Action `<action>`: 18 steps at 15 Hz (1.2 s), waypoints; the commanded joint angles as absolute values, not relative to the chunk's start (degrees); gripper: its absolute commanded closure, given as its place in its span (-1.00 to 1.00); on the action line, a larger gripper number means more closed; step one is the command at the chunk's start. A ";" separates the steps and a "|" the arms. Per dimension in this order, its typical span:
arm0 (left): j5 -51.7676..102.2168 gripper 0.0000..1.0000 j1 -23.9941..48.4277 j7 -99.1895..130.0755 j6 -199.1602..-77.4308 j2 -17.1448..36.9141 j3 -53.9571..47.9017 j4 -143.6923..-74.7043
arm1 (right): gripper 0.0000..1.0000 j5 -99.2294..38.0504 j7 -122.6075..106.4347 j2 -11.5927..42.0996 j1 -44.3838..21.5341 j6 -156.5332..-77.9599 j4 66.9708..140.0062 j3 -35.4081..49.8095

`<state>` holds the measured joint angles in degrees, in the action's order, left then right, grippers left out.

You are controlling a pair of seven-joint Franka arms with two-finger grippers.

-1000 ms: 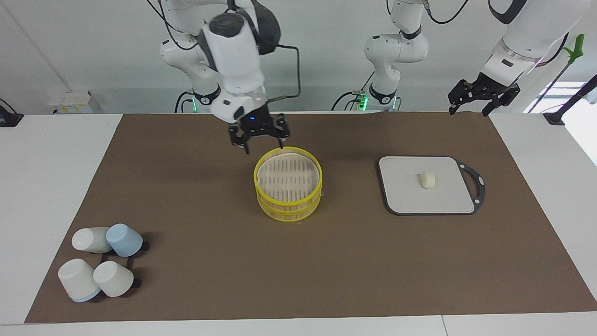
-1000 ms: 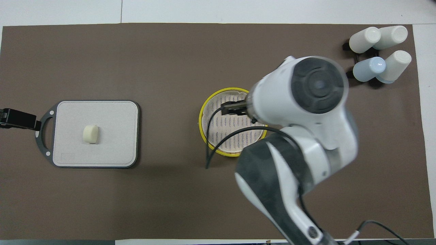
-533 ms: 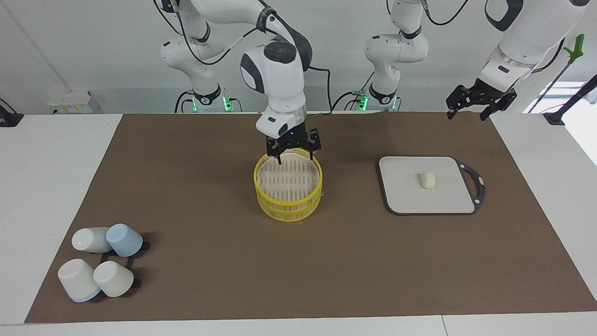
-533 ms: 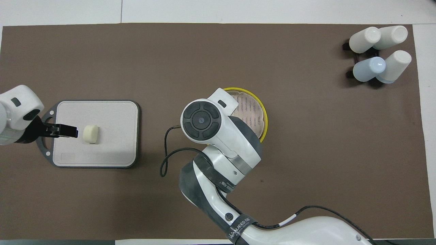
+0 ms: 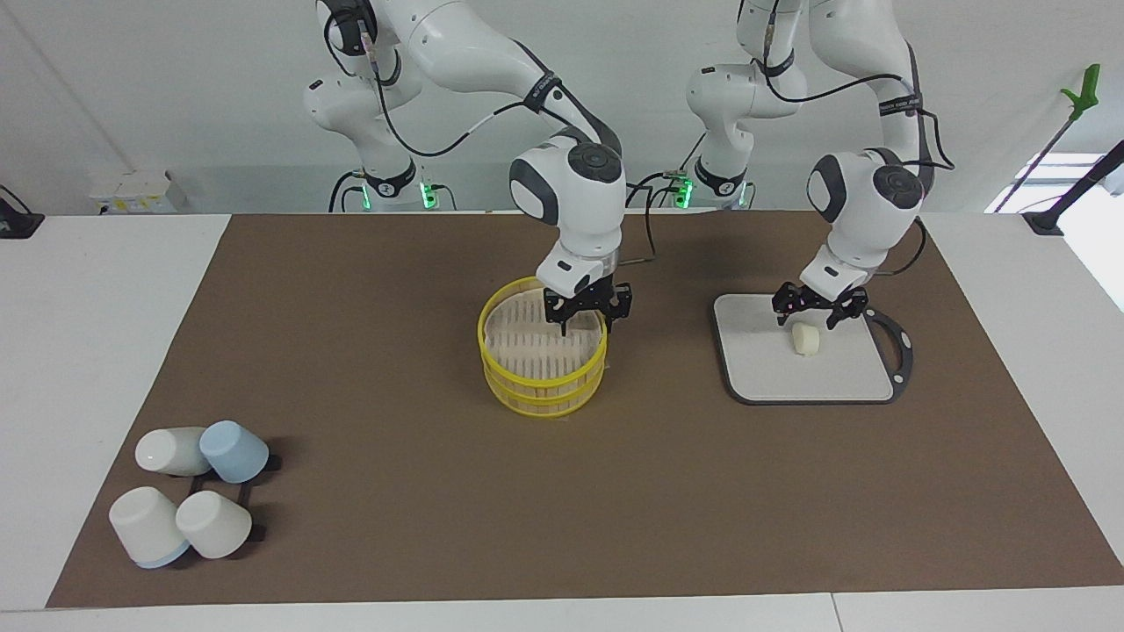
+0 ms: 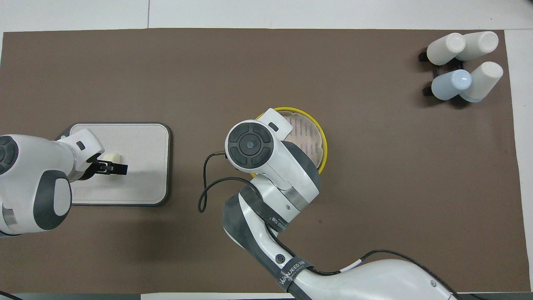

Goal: Place bun in steamer
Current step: 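Remove the lid with the right gripper while the left gripper grasps the bun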

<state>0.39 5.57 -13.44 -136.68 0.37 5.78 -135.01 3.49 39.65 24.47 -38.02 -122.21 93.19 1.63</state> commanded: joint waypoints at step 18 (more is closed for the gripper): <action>4.74 0.62 17.55 13.38 -105.23 11.67 5.71 -98.58 | 1.00 5.87 -21.79 14.07 -2.90 -87.36 87.53 1.23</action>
<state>3.41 11.63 1.46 -114.33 3.96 5.13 -114.02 3.63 -18.70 15.55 -3.71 -85.55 84.55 0.28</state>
